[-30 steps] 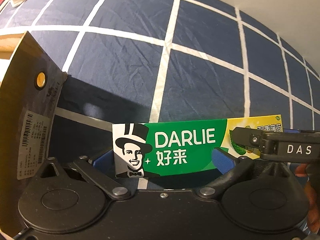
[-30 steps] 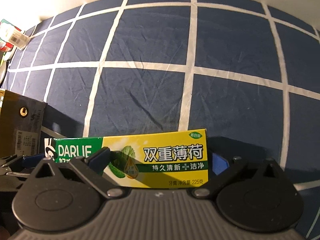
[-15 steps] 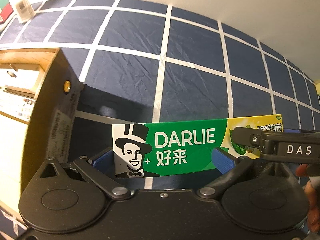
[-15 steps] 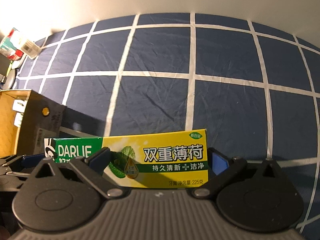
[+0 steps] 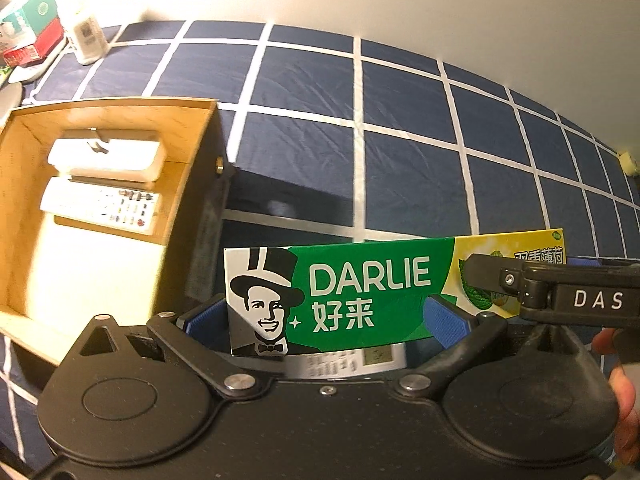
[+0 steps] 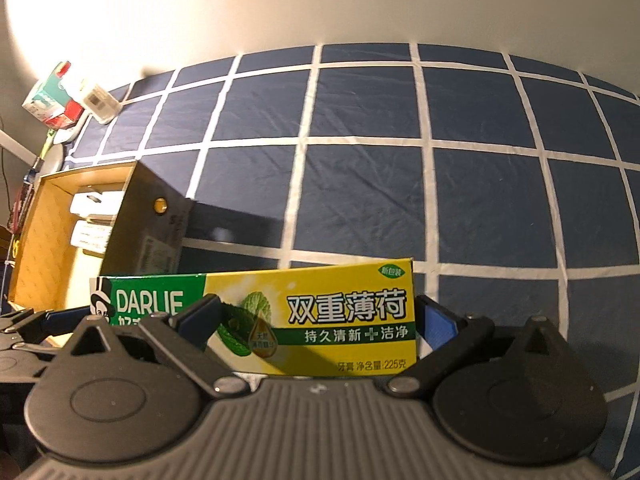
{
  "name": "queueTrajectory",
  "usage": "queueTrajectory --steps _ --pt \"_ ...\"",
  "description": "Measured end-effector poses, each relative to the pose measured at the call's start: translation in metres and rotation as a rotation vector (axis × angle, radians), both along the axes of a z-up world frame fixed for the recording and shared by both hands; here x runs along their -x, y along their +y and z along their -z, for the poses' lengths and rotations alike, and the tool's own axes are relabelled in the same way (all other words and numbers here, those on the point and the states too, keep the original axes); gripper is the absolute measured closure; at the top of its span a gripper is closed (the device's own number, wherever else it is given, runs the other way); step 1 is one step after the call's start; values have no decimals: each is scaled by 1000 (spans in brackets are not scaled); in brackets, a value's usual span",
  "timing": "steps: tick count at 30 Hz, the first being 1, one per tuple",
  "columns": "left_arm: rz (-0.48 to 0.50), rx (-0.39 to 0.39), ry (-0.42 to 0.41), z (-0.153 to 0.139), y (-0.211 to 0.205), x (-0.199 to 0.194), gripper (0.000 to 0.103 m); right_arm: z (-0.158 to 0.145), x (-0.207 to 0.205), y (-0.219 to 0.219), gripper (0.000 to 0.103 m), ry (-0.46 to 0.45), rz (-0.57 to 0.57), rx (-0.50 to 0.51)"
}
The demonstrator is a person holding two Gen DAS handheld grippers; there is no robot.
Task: Organize objects
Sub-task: 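Lift the toothpaste box with the right gripper and carry it over the box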
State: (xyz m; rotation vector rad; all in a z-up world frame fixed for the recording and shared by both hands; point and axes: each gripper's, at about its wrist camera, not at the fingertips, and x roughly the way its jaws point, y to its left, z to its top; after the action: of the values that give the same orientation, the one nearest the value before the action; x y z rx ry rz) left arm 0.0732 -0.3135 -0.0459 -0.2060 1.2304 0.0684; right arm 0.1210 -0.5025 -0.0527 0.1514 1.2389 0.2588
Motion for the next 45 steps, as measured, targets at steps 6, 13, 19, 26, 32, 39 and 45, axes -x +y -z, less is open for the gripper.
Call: queueTrajectory --steps 6,13,19,26,32,39,45 --pt "21 -13 -10 -10 31 16 1 -8 17 33 2 -15 20 -12" --pt "60 -31 -17 -22 81 28 1 -16 32 84 2 -23 60 -29" --pt "96 -46 -22 -28 130 35 1 -19 40 135 2 -30 94 -45" --pt "144 -53 -36 -33 180 39 1 -21 48 188 2 -45 144 -51" --pt "160 -44 -38 -32 220 44 1 -21 51 230 2 -42 165 -42" --pt "156 -36 -18 -23 263 43 2 -17 46 279 2 -27 165 -9" --pt "153 -8 18 -7 290 33 2 -5 34 305 2 12 164 19"
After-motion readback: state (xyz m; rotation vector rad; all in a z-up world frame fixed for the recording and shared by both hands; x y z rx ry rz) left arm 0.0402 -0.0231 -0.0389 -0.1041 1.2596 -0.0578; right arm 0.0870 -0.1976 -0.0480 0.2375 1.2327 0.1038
